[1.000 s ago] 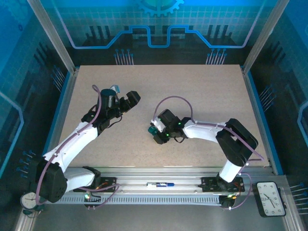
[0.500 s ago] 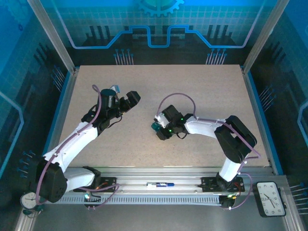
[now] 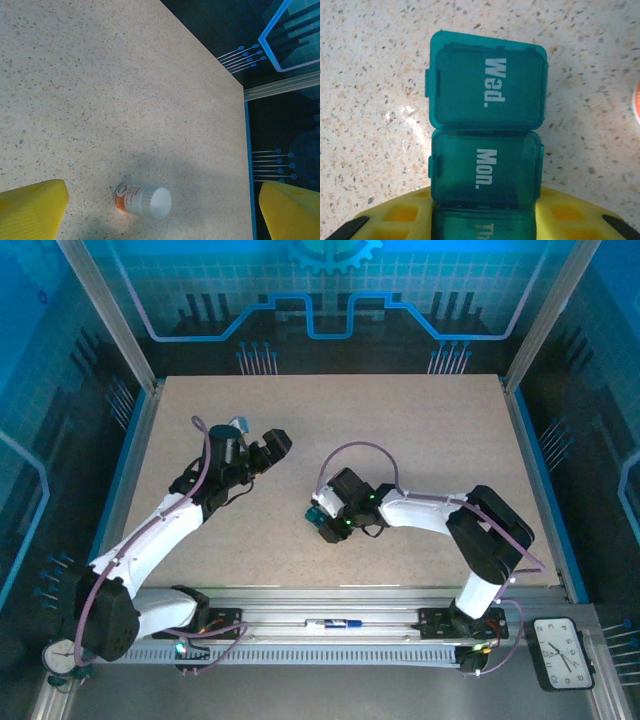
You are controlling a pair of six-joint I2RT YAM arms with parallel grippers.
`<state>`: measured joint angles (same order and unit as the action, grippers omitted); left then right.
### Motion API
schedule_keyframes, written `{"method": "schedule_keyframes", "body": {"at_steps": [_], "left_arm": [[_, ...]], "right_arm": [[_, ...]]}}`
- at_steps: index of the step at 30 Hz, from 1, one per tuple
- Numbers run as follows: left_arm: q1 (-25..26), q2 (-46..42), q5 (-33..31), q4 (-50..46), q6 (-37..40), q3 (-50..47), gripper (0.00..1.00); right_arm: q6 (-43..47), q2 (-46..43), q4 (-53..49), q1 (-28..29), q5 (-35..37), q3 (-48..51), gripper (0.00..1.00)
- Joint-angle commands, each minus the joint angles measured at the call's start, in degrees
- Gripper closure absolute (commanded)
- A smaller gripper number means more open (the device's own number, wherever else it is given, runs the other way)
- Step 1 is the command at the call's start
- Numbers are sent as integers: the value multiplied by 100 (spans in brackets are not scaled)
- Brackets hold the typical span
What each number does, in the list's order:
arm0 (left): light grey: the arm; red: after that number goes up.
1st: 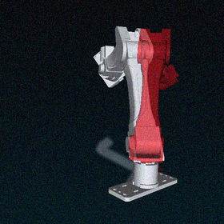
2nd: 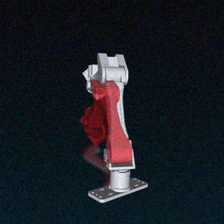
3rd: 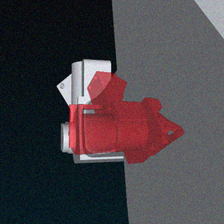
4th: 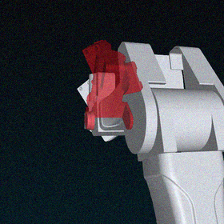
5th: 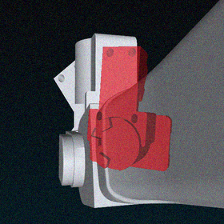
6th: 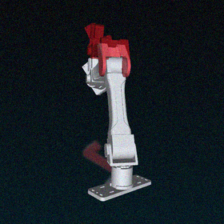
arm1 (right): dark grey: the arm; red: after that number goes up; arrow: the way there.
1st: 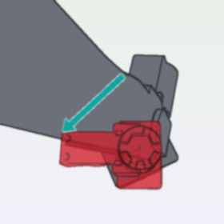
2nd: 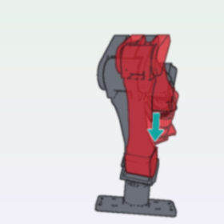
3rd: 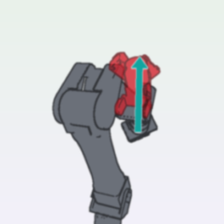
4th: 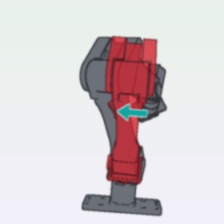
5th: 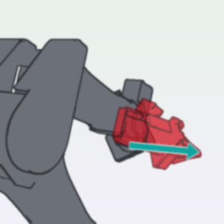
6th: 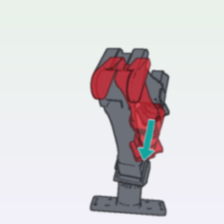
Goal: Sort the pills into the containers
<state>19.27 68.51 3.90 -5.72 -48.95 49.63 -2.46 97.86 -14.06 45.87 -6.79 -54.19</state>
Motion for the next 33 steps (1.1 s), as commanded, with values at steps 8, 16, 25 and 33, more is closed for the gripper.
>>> {"method": "schedule_keyframes", "body": {"at_steps": [8,16,25,33], "left_arm": [[-46,-114,133,158,26,-129,1],[-49,-101,155,173,15,-129,1],[-48,-100,196,174,49,-100,1],[-46,-119,239,137,103,-91,1]], "right_arm": [[187,221,-175,200,347,-41,61],[369,420,-237,255,683,-109,58],[268,94,-460,263,1122,113,32],[-75,-186,-525,129,1471,303,32]]}}
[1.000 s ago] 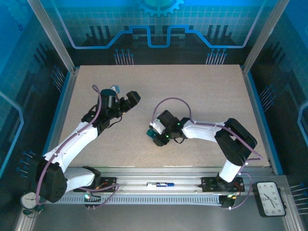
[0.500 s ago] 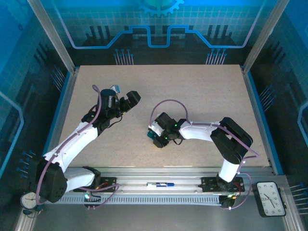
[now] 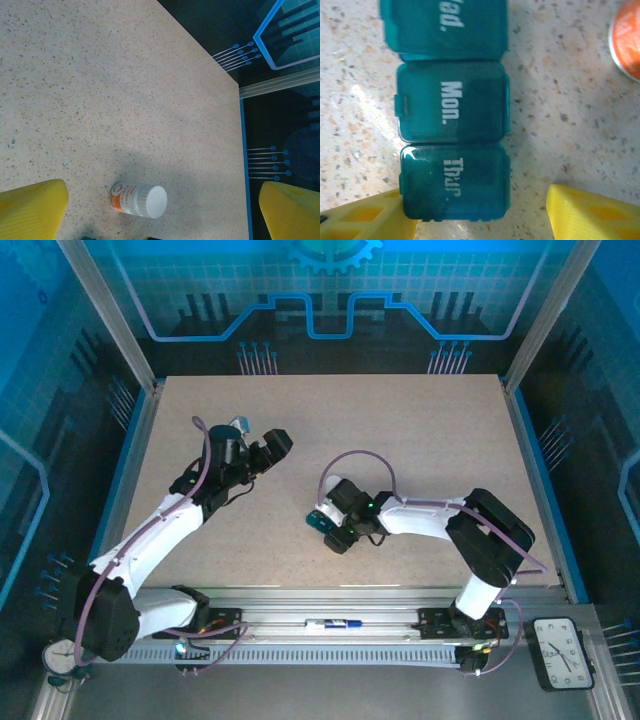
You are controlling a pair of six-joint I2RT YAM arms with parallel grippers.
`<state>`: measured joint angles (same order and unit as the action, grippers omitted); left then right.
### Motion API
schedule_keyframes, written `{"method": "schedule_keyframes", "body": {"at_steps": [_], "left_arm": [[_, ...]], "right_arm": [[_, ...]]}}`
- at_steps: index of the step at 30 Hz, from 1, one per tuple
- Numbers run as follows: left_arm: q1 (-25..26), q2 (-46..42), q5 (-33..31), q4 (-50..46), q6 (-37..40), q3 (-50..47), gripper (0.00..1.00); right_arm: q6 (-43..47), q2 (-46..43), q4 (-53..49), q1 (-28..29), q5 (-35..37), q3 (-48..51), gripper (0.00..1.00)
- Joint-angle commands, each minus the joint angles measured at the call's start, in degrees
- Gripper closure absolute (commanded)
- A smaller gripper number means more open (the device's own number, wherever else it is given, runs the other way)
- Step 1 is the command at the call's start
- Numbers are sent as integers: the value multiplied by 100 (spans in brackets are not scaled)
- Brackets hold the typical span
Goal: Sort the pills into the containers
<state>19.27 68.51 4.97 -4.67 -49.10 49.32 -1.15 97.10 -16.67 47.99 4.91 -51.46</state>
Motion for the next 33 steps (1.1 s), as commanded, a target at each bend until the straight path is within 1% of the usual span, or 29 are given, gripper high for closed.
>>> {"method": "schedule_keyframes", "body": {"at_steps": [1,7,10,13,17,21,22,24,26,29,33], "left_arm": [[-46,-131,138,19,128,-63,1],[-46,-189,130,-69,197,-63,1],[-46,-199,129,-96,221,-67,1],[-50,-197,135,-126,264,-67,1],[-46,-170,144,-305,363,-29,1],[-46,-54,153,-735,584,89,1],[-38,-8,174,-842,647,112,1],[-29,92,216,-1099,805,157,1],[4,199,211,-1353,981,208,1],[140,349,49,-1802,1260,325,1],[489,478,-382,-2293,1583,429,1]], "right_arm": [[-257,-85,-330,-97,362,-10,32],[-547,11,-615,-255,794,-216,34],[-721,-22,-686,-412,885,-266,34],[-756,-212,-631,-556,578,-192,34],[-856,-670,-678,-594,179,-51,34],[-1265,-1064,-633,-724,-193,47,33],[-1415,-1087,-593,-759,-292,38,31],[-1691,-1034,-552,-773,-395,-32,25],[-1947,-912,-493,-774,-415,-112,22],[-2240,-689,-346,-766,-451,-175,20],[-2551,-460,-144,-765,-282,-165,19]]}}
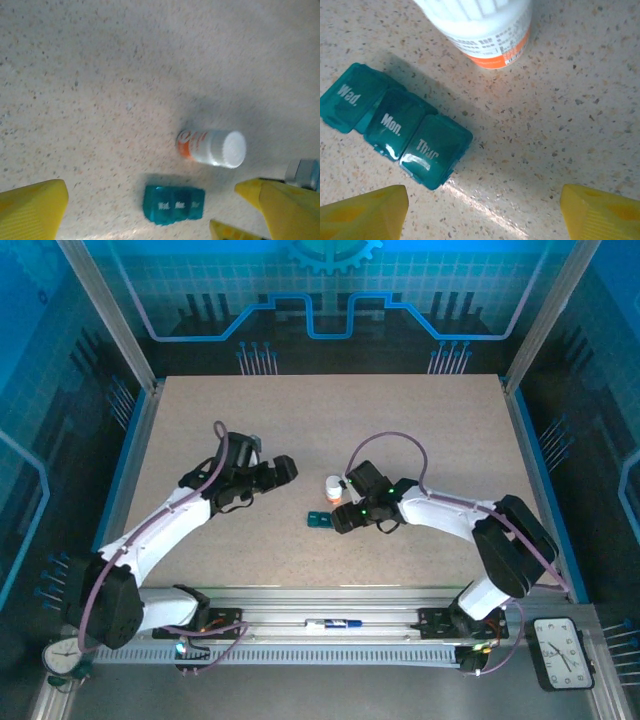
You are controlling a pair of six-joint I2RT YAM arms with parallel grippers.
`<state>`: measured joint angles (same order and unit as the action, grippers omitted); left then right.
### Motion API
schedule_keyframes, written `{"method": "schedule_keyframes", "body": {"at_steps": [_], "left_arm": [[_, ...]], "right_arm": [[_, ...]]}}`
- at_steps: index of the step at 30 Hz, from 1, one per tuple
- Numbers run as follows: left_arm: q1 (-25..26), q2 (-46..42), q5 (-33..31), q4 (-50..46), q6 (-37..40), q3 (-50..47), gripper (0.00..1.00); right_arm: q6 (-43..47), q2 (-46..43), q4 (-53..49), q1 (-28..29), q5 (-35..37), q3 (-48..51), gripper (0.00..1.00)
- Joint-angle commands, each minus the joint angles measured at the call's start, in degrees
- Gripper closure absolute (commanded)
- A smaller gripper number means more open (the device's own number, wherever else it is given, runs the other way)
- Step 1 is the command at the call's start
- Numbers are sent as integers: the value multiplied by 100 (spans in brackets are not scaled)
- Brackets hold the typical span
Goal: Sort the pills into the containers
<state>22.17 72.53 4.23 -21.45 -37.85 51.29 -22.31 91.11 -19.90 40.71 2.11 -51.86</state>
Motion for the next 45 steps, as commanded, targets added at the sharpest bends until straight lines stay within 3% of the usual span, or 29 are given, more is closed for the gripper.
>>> {"method": "schedule_keyframes", "body": {"at_steps": [1,13,29,45], "left_arm": [[291,100,-414,-722,532,233,1],[824,210,-843,-1001,709,-236,1],[1702,1065,-1404,-1231,1077,-241,1],[1846,1677,-1690,-699,1086,-299,1]], "right_arm": [[-495,182,241,-40,9,-113,20],[-670,383,399,-17,158,-181,20],[-723,603,380,-19,198,-165,22],[-687,703,373,-25,158,-144,23]]}}
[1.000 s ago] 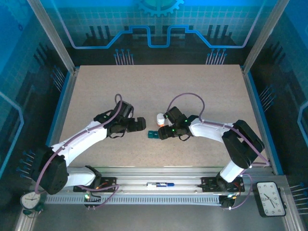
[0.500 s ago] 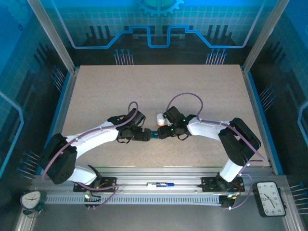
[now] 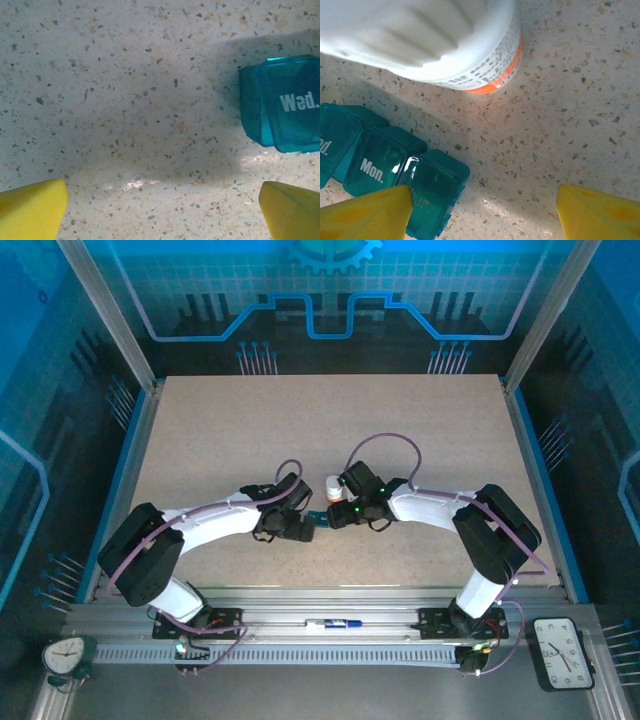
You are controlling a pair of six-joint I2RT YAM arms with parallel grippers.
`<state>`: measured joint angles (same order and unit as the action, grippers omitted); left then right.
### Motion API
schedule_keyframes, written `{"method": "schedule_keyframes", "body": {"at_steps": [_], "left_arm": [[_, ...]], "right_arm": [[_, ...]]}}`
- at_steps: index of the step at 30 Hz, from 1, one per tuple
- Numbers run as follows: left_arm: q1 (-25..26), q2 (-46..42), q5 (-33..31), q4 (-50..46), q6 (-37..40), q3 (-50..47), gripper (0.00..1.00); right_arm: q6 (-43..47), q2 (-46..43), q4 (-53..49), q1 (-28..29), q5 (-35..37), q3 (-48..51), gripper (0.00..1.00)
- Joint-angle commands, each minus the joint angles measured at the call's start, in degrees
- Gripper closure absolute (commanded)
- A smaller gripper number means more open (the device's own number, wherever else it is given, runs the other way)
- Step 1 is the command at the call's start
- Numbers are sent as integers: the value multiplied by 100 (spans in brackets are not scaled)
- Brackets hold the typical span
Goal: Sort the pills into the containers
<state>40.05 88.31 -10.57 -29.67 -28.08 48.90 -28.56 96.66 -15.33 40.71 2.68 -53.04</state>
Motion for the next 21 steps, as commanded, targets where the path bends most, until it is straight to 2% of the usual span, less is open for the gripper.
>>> {"method": "schedule_keyframes", "body": {"at_steps": [1,21], "left_arm": [[58,113,-240,141,118,-52,1],[-4,156,-761,313,126,290,1]], "right_arm": [[-60,155,-84,-19,101,-22,23],[-27,272,-66,-19,44,30,26]]}}
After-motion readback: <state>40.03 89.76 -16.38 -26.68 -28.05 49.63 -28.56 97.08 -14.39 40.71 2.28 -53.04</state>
